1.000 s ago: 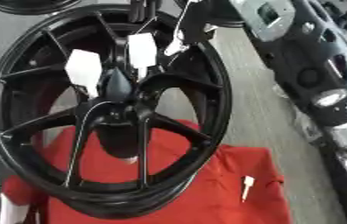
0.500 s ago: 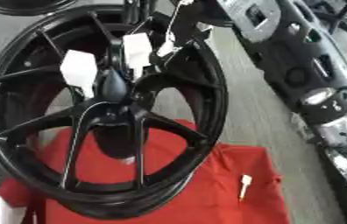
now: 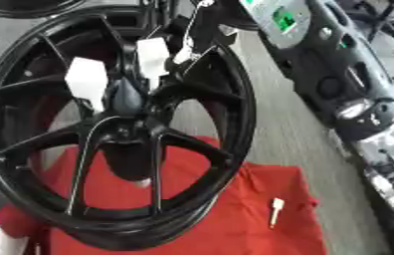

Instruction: Pull the pin out of the wheel hub.

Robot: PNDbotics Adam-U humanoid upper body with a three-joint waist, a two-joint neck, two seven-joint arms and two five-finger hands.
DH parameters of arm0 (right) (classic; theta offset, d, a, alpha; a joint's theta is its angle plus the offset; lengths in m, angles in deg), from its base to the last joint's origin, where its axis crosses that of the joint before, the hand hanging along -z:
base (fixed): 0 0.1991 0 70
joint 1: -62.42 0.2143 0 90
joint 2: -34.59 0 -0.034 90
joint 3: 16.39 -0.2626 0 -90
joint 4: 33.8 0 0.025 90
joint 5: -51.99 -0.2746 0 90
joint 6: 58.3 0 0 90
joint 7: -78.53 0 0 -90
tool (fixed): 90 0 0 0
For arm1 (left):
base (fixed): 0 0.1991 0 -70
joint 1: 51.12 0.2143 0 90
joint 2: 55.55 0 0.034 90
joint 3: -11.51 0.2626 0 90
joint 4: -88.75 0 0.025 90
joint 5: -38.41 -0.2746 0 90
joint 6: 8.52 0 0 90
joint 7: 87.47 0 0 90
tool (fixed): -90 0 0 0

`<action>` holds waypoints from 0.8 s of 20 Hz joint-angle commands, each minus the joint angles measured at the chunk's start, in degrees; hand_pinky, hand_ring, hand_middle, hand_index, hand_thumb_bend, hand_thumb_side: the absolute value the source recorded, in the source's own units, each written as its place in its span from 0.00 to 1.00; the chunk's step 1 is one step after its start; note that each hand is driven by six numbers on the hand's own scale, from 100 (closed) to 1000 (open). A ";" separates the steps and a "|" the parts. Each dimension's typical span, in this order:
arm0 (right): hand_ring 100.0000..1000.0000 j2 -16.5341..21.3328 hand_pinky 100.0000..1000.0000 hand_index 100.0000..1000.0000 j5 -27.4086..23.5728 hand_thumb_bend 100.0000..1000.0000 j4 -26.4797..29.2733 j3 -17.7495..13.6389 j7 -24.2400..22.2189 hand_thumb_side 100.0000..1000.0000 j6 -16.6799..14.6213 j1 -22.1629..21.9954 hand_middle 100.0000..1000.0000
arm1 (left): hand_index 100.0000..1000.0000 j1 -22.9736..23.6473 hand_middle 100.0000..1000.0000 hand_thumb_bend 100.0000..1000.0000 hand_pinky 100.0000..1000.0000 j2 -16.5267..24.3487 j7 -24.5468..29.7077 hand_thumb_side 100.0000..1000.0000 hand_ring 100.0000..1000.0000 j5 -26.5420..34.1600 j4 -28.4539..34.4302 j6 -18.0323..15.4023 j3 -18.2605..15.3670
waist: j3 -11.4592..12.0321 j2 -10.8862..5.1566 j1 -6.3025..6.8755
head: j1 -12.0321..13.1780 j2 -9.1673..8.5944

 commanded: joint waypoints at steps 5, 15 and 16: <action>0.67 0.94 0.68 0.76 1.16 0.46 0.18 0.53 0.04 0.14 -1.62 1.03 0.64 | 0.81 -0.71 0.75 0.08 0.74 1.23 -0.20 0.80 0.80 -0.16 0.58 -0.01 -0.48 | -0.15 -1.60 0.06 | -0.09 0.33; 0.63 0.18 0.66 0.72 1.03 0.45 0.09 0.31 0.04 0.10 0.88 0.63 0.59 | 0.81 -0.96 0.75 0.08 0.74 0.98 -0.73 0.80 0.80 -0.27 0.35 0.09 -0.81 | 0.31 -1.77 -0.08 | -0.30 0.33; 0.63 0.12 0.65 0.72 1.12 0.45 0.13 0.28 0.04 0.11 1.19 0.59 0.59 | 0.81 -1.01 0.75 0.08 0.74 0.95 -0.83 0.80 0.80 -0.22 0.35 0.06 -0.87 | 0.36 -1.78 -0.10 | -0.30 0.33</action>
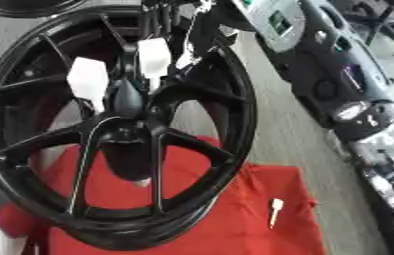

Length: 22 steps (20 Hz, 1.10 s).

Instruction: Pull the pin out of the wheel hub.

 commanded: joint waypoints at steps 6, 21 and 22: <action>0.61 0.50 0.64 0.71 0.28 0.42 0.79 -0.95 0.10 0.10 2.26 0.47 0.58 | 0.80 -1.05 0.75 0.08 0.74 0.90 -0.53 0.80 0.80 0.00 0.72 -0.11 -0.75 | 0.21 -1.65 0.20 | -0.45 0.33; 0.57 0.64 0.62 0.68 -0.52 0.38 1.70 -0.63 0.84 0.07 5.05 -0.80 0.54 | 0.80 -1.29 0.74 0.08 0.74 0.71 -0.54 0.80 0.80 -0.51 0.63 0.03 -0.62 | 0.71 -1.53 0.08 | -0.55 0.33; 0.57 0.60 0.62 0.68 -0.57 0.38 1.67 -0.62 0.92 0.07 5.20 -0.87 0.54 | 0.80 -1.29 0.74 0.08 0.74 0.71 -0.56 0.80 0.80 -0.52 0.61 0.04 -0.62 | 0.72 -1.52 0.08 | -0.58 0.33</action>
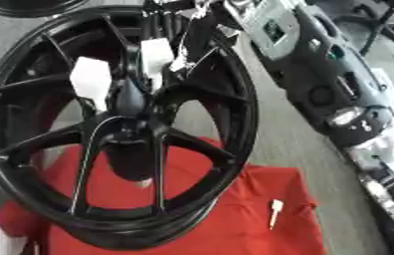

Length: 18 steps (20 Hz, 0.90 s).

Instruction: Pull the pin out of the wheel hub.

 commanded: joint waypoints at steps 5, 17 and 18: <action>0.56 0.85 0.61 0.64 -0.75 0.38 0.97 -0.72 1.44 0.02 1.78 0.77 0.50 | 0.80 -0.88 0.74 0.08 0.74 0.78 -0.17 0.80 0.80 -0.59 0.48 0.11 -0.33 | -0.01 -1.50 0.36 | -0.16 0.33; 0.52 0.72 0.60 0.47 -2.82 0.40 0.99 -0.49 3.85 0.00 4.87 0.35 0.40 | 0.80 -0.93 0.73 0.08 0.73 0.82 -0.44 0.80 0.80 -0.66 0.28 0.16 -0.42 | 0.00 -1.46 0.32 | -0.13 0.33; 0.52 0.74 0.60 0.46 -3.01 0.40 0.99 -0.49 3.95 0.00 5.04 0.32 0.39 | 0.80 -0.92 0.73 0.08 0.73 0.83 -0.47 0.80 0.80 -0.66 0.27 0.15 -0.45 | -0.01 -1.46 0.31 | -0.14 0.33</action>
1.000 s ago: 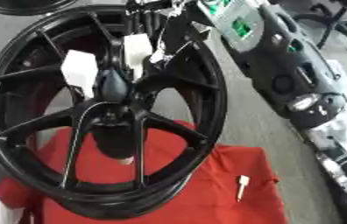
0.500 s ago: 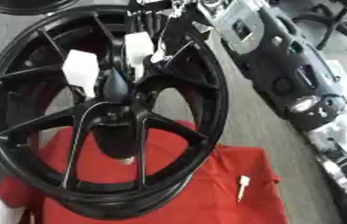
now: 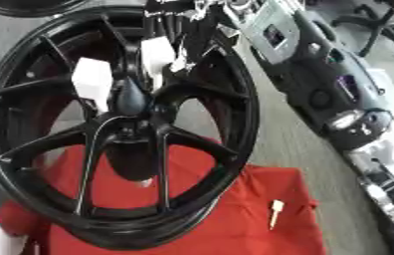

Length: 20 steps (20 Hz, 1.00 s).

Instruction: Pull the pin out of the wheel hub.

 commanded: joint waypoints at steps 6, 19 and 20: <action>0.49 1.24 0.58 0.43 -1.57 0.36 1.35 -0.60 1.12 0.00 1.21 0.98 0.36 | 0.79 -0.81 0.73 0.08 0.73 0.87 -0.25 0.80 0.80 -0.28 0.60 -0.07 -0.47 | -0.08 -1.47 0.34 | -0.15 0.33; 0.47 2.87 0.57 0.41 -2.65 0.34 2.84 -1.31 1.47 0.00 1.36 2.09 0.34 | 0.79 -0.73 0.73 0.08 0.73 0.82 -0.29 0.81 0.80 -0.24 0.54 0.03 -0.48 | -0.06 -1.71 0.29 | -0.44 0.33; 0.47 2.98 0.57 0.41 -2.76 0.34 2.92 -1.38 1.47 0.00 1.41 2.19 0.34 | 0.79 -0.72 0.73 0.08 0.73 0.82 -0.27 0.81 0.80 -0.25 0.54 0.03 -0.47 | -0.06 -1.72 0.29 | -0.45 0.33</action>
